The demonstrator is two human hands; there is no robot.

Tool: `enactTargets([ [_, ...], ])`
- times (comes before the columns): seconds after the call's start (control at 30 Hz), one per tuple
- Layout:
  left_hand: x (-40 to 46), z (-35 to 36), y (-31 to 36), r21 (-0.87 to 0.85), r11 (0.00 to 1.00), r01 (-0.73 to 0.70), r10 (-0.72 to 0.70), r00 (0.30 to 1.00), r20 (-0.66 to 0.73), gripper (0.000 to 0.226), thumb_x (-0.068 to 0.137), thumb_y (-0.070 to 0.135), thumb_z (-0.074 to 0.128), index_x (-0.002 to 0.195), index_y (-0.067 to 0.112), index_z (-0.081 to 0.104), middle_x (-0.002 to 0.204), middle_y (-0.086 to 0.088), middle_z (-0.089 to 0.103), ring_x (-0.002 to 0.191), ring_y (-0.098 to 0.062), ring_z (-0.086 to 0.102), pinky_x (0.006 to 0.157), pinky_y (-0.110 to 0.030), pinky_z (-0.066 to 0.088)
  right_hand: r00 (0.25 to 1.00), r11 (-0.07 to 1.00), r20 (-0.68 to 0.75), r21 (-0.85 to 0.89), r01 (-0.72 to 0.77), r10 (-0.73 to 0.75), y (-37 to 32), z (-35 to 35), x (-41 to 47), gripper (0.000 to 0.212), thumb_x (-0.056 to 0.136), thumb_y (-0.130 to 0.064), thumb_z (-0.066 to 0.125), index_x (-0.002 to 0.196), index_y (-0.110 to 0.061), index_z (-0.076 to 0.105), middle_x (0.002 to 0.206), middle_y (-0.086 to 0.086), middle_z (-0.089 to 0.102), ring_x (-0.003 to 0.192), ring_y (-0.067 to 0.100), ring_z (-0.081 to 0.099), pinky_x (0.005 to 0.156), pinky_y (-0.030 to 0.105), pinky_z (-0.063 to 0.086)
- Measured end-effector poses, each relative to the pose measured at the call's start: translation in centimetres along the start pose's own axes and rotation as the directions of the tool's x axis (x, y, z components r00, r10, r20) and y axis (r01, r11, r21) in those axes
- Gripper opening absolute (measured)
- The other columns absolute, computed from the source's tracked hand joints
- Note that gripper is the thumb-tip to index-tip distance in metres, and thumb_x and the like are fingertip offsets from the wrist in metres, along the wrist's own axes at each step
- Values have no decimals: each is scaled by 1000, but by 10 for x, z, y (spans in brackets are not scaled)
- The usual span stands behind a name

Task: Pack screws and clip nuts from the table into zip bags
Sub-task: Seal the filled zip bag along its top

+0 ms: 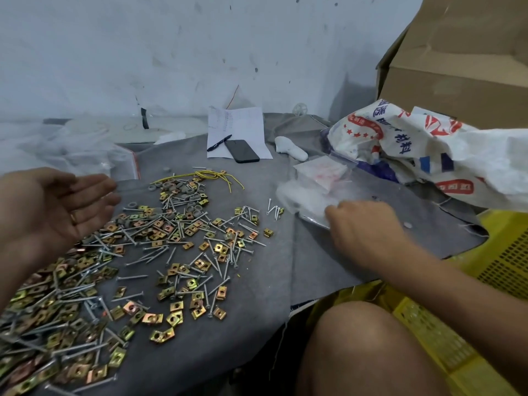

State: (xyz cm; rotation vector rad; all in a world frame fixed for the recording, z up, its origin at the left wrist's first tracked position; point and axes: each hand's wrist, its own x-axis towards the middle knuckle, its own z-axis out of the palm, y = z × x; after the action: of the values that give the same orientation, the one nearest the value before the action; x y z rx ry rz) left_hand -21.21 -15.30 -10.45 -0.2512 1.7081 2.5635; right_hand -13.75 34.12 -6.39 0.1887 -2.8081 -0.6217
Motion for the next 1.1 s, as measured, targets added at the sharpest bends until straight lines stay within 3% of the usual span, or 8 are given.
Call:
enactTargets([
  [0.1, -27, 35, 5, 32, 999, -41, 42, 998, -45, 46, 102, 35, 48, 136, 12, 67, 126, -4, 78, 112, -25, 77, 79, -39, 63, 1000, 999, 13, 49, -2, 1, -43, 2, 1, 22, 98, -31, 48, 105, -19, 65, 106, 5, 62, 95, 29, 64, 64, 36, 36],
  [0.27, -39, 47, 12, 91, 995, -40, 48, 995, -89, 40, 107, 32, 41, 132, 16, 67, 119, -1, 80, 100, -18, 80, 81, -38, 58, 996, 940, 43, 330, -91, 81, -65, 4, -9, 63, 91, -72, 34, 111, -22, 66, 113, 4, 60, 110, 28, 56, 84, 40, 46],
  [0.4, -40, 47, 16, 86, 996, 0, 11, 992, -128, 36, 104, 24, 41, 114, 7, 71, 103, -5, 83, 85, -22, 82, 61, -31, 65, 990, 876, 120, 468, -120, 72, -40, 14, -32, 77, 84, -78, 43, 144, -29, 53, 144, -3, 55, 133, 23, 48, 110, 42, 41],
  [0.53, -47, 52, 16, 82, 997, 0, 12, 989, -149, 35, 102, 23, 42, 109, 6, 72, 97, -7, 83, 80, -22, 82, 57, -32, 64, 995, 803, 35, 589, -94, 91, -22, 21, -39, 47, 90, -49, 72, 131, -25, 68, 130, -4, 68, 121, 17, 60, 103, 26, 44],
  [0.63, -54, 57, 14, 76, 997, 1, 10, 989, -147, 35, 101, 24, 43, 108, 6, 72, 95, -8, 83, 78, -22, 82, 56, -32, 63, 1000, 682, -14, 731, 3, 11, -18, 13, -44, 38, 84, -46, 80, 118, -33, 74, 114, -18, 71, 101, -8, 60, 88, 1, 37],
  [0.77, -64, 67, 12, 67, 998, -5, 16, 988, -151, 32, 100, 24, 46, 106, 6, 72, 92, -8, 83, 74, -22, 81, 54, -31, 63, 991, 659, -122, 741, 131, -60, -17, 10, -44, 17, 85, -30, 83, 101, -27, 80, 100, -15, 73, 93, 0, 65, 87, 23, 51],
  [0.93, -77, 83, 12, 76, 997, -32, 42, 989, -143, 33, 103, 23, 43, 102, 6, 71, 87, -7, 82, 69, -21, 80, 53, -29, 62, 972, 685, -149, 690, 233, -180, -23, 14, -43, 14, 88, -31, 81, 102, -29, 77, 96, -17, 67, 92, 2, 62, 83, 24, 50],
  [1.1, -87, 94, 11, 42, 996, -83, 88, 982, -165, 34, 104, 24, 42, 100, 7, 71, 84, -6, 81, 66, -20, 78, 56, -28, 64, 980, 613, -196, 779, 133, 38, -32, 0, -35, 9, 89, -26, 79, 89, -35, 77, 86, -22, 71, 85, 1, 65, 76, 25, 54],
])
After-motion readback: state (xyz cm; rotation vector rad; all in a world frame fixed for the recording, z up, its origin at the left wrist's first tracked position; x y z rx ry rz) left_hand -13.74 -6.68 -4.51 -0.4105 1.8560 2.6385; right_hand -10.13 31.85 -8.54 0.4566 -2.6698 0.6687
